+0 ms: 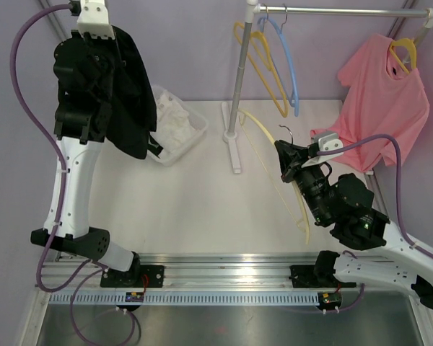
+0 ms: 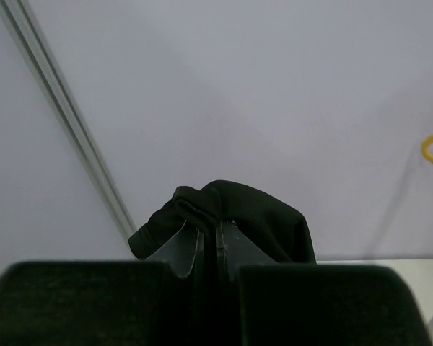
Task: Remove the t-shirt from the hanger
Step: Place the tshirt into the basket
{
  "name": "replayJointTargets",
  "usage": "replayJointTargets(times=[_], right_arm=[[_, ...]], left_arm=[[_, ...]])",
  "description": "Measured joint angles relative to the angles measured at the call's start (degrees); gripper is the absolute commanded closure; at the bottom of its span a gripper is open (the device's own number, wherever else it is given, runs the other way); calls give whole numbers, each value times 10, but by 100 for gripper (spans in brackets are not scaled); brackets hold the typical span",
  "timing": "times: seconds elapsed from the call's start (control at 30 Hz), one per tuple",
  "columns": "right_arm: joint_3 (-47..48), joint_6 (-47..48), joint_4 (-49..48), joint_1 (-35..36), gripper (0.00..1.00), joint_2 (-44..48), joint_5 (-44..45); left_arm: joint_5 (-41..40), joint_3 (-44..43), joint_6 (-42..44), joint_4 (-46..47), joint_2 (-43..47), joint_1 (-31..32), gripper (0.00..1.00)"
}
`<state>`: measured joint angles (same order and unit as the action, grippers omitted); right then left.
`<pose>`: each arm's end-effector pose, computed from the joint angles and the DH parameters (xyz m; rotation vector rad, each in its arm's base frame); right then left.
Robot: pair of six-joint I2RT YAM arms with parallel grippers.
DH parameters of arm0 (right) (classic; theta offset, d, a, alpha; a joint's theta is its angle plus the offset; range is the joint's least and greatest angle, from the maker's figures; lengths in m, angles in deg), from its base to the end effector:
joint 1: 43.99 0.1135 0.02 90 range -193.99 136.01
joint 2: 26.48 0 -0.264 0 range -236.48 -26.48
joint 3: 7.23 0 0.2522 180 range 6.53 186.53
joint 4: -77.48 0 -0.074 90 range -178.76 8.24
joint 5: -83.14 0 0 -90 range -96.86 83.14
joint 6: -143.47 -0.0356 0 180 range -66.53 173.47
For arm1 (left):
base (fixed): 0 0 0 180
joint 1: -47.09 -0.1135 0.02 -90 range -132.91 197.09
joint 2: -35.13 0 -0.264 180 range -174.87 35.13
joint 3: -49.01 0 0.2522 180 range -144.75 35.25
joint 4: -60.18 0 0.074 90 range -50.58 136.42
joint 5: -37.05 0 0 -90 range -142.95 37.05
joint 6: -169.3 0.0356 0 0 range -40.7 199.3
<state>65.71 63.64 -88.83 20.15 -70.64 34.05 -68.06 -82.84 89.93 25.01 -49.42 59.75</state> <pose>0.0860 0.1240 0.4451 -0.2679 1.3539 0.3225 0.2673 -0.0505 0.5844 0.0554 1.3670 0.1494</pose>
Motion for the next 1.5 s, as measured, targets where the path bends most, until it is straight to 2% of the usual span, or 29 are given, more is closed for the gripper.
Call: replayJointTargets(times=[0.13,0.27,0.47,0.63,0.73,0.9,0.97,1.23,1.43,1.5], right_arm=[[0,1,0,0,100,0,0],[0,1,0,0,100,3,0],[0,1,0,0,100,14,0],[0,1,0,0,100,20,0],[0,1,0,0,100,21,0],[0,1,0,0,100,17,0],[0,1,0,0,100,14,0],[0,1,0,0,100,8,0],[-1,1,0,0,100,24,0],[-2,1,0,0,100,28,0]], left_arm=[[-17,-39,12,7,-63,-3,100],[-21,-37,9,5,-113,-11,100],[0,54,-32,14,-121,-46,100],[20,80,-52,10,-125,-56,100],[47,160,-53,38,-101,-58,100],[90,353,-63,69,-51,-58,100],[100,380,-66,65,-60,-58,100],[141,357,-83,35,-187,-73,98],[177,236,-93,-35,-335,-86,100],[195,219,-99,-47,-357,-90,100]])
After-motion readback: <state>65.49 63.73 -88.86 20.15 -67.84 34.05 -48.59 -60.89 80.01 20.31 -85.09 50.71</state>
